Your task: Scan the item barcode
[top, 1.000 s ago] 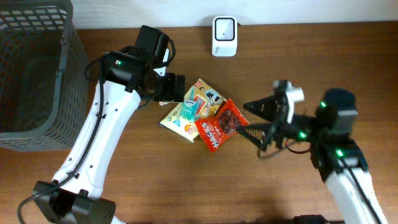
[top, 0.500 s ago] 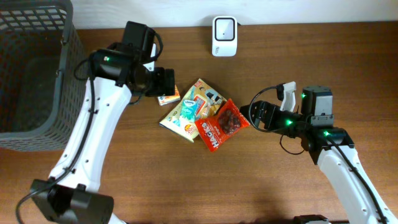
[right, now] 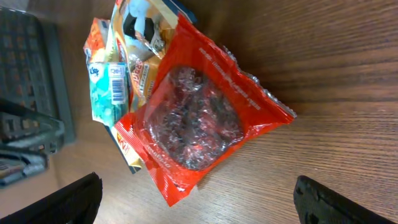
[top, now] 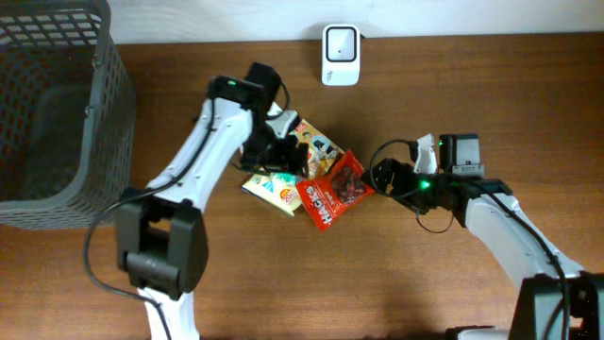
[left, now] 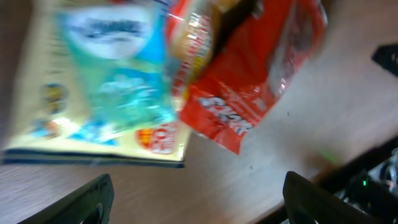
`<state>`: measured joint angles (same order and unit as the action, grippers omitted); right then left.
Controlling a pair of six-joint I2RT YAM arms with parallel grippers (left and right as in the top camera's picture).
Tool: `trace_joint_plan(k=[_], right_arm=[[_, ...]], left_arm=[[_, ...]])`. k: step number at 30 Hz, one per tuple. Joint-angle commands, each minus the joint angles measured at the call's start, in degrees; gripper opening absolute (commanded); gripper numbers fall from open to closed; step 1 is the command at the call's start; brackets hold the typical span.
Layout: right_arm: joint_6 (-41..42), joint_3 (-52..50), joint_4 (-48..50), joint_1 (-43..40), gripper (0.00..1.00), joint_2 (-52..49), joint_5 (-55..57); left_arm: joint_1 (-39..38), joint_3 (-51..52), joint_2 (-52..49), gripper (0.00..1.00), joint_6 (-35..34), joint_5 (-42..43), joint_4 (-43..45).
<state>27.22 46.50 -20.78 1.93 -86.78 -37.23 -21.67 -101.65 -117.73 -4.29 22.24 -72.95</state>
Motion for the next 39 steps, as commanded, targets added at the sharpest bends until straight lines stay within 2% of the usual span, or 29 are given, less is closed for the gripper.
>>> trace_joint_plan(k=[1,4,9,17,21,26,33,34,35,36,39], right_arm=[[0.3,0.4,0.9,0.2,0.99,-0.2,0.7],[0.3,0.4,0.8,0.2,0.98,-0.2,0.7],[0.3,0.4,0.6,0.2,0.98,-0.2,1.0],[0.3,0.5,-2.5,-5.1,0.99,-0.2,1.1],[0.0,0.4,-2.9,-5.3,0.98,-0.2,1.1],[0.1,0.4,-2.9,-5.3,0.98,-0.2,2.4],[0.0,0.4,-3.3,-5.3,0.98,-1.0,3.5],[0.0,0.4,-3.3,-5.3,0.98,-1.2,3.5],[0.0,0.4,-3.3,-5.3,0.98,-1.4,3.5],[0.0,0.4,-3.3,-5.3,0.98,-1.5,3.5],[-0.6,0.4,-3.3,-5.3,0.98,-1.6,3.5]], left_arm=[[-2.6,0.4,-1.3,0.85,2.7,3.0,-0.1],[-4.3,0.5,-2.0,0.75,2.4,2.1,-0.4],[-4.8,1.1,-4.8,0.67,-1.7,-0.6,0.0],[-4.9,6.8,-5.7,0.75,-5.1,-0.3,6.1],[-4.9,9.8,-5.7,0.82,-5.1,2.5,13.7],[-4.9,10.9,-5.8,0.79,-5.1,6.0,18.6],[-5.0,10.9,-6.0,0.36,-5.1,6.9,20.0],[-5.0,10.9,-6.0,0.19,-5.1,6.7,20.0],[-5.0,10.9,-6.0,0.07,-5.1,6.0,20.0],[-5.0,10.9,-6.0,0.00,-5.1,5.3,20.0],[-4.8,10.8,-6.0,0.00,-5.1,4.7,20.0]])
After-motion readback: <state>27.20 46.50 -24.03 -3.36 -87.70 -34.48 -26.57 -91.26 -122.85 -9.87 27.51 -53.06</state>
